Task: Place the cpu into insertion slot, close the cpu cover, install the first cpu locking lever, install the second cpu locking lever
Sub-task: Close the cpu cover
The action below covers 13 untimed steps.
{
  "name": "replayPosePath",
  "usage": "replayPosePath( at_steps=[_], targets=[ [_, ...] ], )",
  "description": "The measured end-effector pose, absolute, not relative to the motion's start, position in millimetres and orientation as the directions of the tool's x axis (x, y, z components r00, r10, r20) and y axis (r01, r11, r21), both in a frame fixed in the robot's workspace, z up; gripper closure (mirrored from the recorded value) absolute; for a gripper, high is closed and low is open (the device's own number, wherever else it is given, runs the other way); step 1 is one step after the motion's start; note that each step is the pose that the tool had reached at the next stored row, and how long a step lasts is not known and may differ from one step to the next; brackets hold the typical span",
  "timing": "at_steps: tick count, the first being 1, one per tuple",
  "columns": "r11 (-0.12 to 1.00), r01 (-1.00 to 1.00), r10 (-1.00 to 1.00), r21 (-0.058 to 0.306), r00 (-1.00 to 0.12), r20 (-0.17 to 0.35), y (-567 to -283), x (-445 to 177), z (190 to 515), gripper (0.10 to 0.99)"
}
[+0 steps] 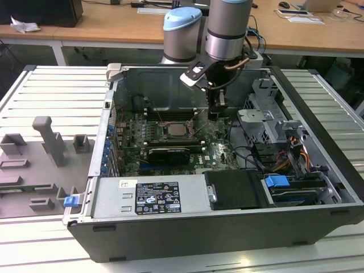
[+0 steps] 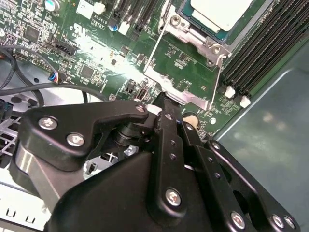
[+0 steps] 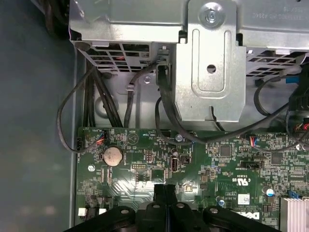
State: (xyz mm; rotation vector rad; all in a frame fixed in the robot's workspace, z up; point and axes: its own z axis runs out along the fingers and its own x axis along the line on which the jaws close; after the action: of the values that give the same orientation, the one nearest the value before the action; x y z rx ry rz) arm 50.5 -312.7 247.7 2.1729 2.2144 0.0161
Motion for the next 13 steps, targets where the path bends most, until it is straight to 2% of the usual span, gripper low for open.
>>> replayPosePath(
  at_steps=[13],
  targets=[
    [0.019,0.999,1.0,0.035,-0.019,-0.02,-312.6,39.5,249.0,0.98]
  ],
)
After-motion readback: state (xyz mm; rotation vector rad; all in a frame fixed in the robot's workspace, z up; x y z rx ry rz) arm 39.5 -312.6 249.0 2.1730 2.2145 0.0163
